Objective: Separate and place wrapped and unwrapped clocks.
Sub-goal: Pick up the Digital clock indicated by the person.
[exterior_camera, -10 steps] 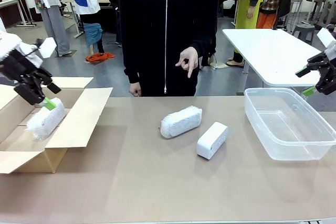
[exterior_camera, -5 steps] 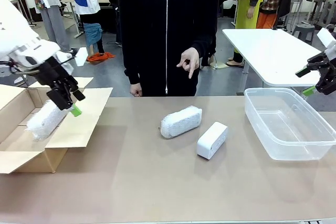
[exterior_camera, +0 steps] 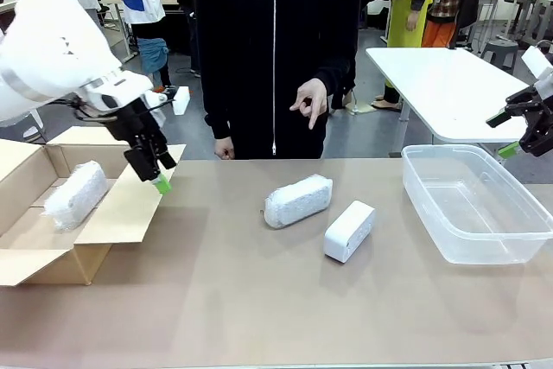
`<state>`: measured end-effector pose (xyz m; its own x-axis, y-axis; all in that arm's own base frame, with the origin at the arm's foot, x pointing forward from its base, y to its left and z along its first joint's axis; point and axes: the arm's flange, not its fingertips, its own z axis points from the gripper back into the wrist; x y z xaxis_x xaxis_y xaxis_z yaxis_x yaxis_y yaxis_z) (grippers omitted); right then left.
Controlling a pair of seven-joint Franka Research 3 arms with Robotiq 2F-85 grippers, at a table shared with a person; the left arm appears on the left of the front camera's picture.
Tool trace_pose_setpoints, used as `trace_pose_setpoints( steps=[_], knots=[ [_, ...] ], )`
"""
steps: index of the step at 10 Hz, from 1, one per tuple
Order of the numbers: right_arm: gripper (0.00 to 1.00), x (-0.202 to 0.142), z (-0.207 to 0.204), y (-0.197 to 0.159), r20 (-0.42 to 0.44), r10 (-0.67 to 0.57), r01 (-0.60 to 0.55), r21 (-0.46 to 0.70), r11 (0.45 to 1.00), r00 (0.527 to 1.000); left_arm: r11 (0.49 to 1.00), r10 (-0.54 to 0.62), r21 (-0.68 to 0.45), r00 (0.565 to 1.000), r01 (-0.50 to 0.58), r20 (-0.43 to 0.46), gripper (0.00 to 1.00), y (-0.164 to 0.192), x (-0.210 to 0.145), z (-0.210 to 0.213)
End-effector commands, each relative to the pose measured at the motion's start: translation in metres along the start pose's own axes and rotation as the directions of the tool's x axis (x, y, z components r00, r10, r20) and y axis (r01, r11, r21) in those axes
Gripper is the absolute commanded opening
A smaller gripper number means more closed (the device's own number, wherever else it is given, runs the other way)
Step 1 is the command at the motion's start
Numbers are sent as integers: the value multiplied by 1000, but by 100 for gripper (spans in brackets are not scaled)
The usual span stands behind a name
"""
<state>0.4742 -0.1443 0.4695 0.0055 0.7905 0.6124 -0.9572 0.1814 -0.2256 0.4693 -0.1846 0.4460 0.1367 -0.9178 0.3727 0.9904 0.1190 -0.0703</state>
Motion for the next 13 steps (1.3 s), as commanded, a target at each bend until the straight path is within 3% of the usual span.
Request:
trace_pose_setpoints(
  steps=[1,5,13],
  knots=[
    [100,0,-2,0,0,-1,1,2,1000,1000,1000,13,-8,1000,-13,-19,100,13,26,-12],
    [100,0,-2,0,0,-1,1,2,1000,1000,1000,-25,3,999,25,24,100,19,86,-49],
    [100,0,-2,0,0,-1,1,2,1000,1000,993,-114,-22,993,113,-41,100,23,172,-130]
  ],
)
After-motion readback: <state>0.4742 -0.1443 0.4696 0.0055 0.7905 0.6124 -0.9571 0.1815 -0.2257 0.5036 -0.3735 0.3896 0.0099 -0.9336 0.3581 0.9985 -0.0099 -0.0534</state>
